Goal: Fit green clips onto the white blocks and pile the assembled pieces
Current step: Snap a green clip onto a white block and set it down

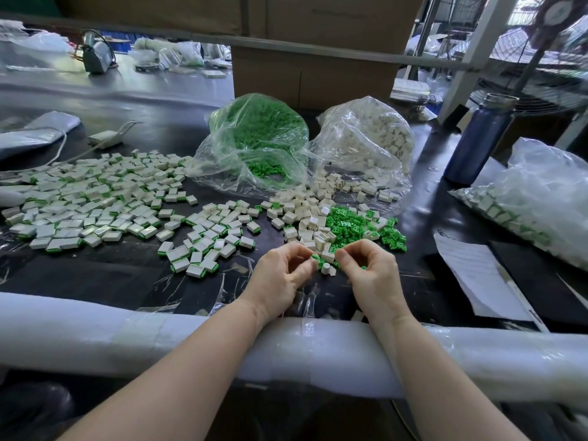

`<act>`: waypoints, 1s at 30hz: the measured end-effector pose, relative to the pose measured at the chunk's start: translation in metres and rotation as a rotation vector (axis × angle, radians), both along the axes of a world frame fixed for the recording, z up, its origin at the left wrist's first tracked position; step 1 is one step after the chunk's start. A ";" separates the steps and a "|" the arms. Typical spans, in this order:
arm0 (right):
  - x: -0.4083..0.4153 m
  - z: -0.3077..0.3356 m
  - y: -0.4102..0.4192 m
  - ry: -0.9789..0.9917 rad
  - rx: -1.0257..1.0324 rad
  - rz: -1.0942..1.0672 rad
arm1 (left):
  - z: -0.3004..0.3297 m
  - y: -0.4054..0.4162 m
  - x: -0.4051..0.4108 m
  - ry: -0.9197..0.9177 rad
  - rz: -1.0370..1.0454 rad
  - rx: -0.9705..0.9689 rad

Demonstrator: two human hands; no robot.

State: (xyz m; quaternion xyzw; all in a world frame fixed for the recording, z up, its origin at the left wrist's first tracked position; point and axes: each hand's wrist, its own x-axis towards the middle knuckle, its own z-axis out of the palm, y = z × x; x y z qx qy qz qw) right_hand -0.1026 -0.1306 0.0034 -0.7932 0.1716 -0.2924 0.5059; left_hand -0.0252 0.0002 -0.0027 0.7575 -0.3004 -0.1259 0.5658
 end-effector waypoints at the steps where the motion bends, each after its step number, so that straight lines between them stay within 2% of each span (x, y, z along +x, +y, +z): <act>1: 0.000 -0.001 -0.002 0.000 -0.001 -0.051 | 0.000 0.000 0.001 0.030 0.037 -0.018; 4: 0.000 -0.004 -0.007 0.010 -0.007 -0.181 | -0.001 0.002 0.004 0.097 0.190 -0.082; 6: 0.000 -0.005 -0.008 0.023 -0.020 -0.230 | -0.002 0.003 0.007 0.051 0.330 -0.077; 9: 0.001 -0.007 -0.010 0.048 -0.030 -0.271 | -0.003 0.006 0.013 -0.057 0.496 -0.014; 12: 0.001 -0.008 -0.012 0.082 -0.036 -0.325 | -0.005 0.006 0.017 -0.126 0.577 0.122; 20: 0.001 -0.009 -0.015 0.188 -0.028 -0.387 | -0.006 0.002 0.016 -0.157 0.539 0.402; 24: 0.000 -0.007 -0.015 0.254 -0.048 -0.381 | -0.006 -0.001 0.013 -0.285 0.489 0.518; 30: 0.002 -0.007 -0.010 0.444 -0.178 -0.389 | -0.006 -0.004 0.003 -0.546 0.266 0.460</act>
